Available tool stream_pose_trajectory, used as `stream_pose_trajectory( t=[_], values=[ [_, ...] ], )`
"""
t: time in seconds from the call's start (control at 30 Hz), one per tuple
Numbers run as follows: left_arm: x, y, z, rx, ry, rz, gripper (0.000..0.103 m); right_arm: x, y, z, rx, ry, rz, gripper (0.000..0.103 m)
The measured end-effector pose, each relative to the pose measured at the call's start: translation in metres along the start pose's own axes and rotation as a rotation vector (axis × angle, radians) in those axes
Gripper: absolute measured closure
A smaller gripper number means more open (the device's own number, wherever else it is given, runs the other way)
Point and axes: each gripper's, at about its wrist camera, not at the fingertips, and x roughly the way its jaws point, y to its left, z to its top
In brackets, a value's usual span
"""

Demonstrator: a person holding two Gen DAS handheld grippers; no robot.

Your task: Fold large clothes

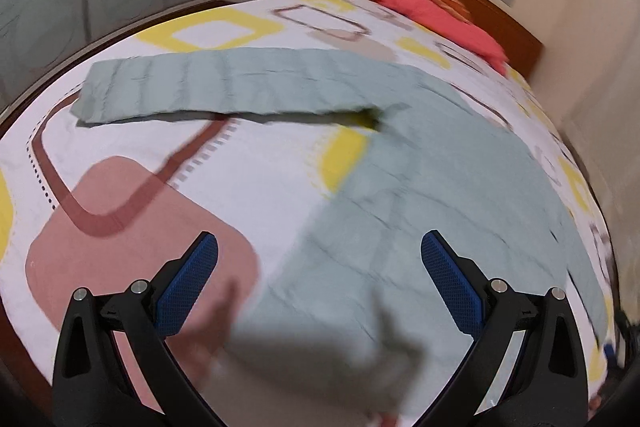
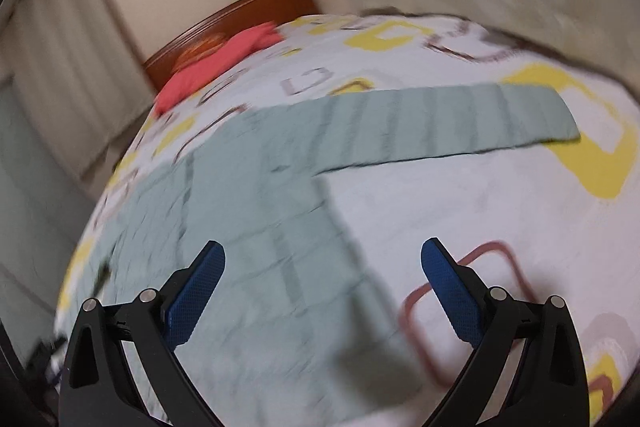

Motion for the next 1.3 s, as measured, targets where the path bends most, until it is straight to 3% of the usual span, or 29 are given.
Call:
stream_pose_trajectory(
  t=[0.07,0.1,0.13,0.27,0.4,0.53,0.8,0.87,0.93,1.1,1.3],
  values=[
    [0.011,0.013,0.011,-0.038,-0.015,0.027,0.007,0.014,-0.028,0.014,0.079,0.005,-0.014,0.012],
    [0.014,0.017,0.014,-0.051,-0.017,0.041,0.011,0.019,-0.042,0.021,0.115,0.003,-0.020,0.033],
    [0.022,0.026,0.018,-0.076,-0.016,0.068,0.021,0.025,-0.055,0.026,0.146,0.005,-0.037,0.046],
    [0.044,0.052,0.031,-0.182,0.004,0.076,0.022,0.042,-0.117,0.043,0.327,-0.025,-0.034,0.045],
    [0.057,0.075,0.033,-0.302,0.001,0.075,0.019,0.053,-0.171,0.046,0.523,-0.068,-0.010,0.036],
    [0.059,0.083,0.032,-0.331,-0.033,0.063,0.015,0.060,-0.206,0.051,0.650,-0.144,0.057,0.036],
    [0.065,0.084,0.036,-0.344,-0.088,0.110,0.014,0.062,-0.230,0.069,0.673,-0.280,0.047,0.035],
    [0.066,0.083,0.037,-0.330,-0.096,0.127,0.014,0.062,-0.231,0.076,0.646,-0.287,0.014,0.051],
    [0.065,0.085,0.038,-0.329,-0.101,0.131,0.014,0.068,-0.232,0.080,0.624,-0.267,0.012,0.086],
    [0.064,0.091,0.041,-0.345,-0.112,0.151,0.014,0.057,-0.210,0.087,0.544,-0.281,0.022,0.090],
    [0.066,0.101,0.042,-0.339,-0.123,0.154,0.014,0.050,-0.112,0.103,0.303,-0.280,0.071,0.090]
  ],
)
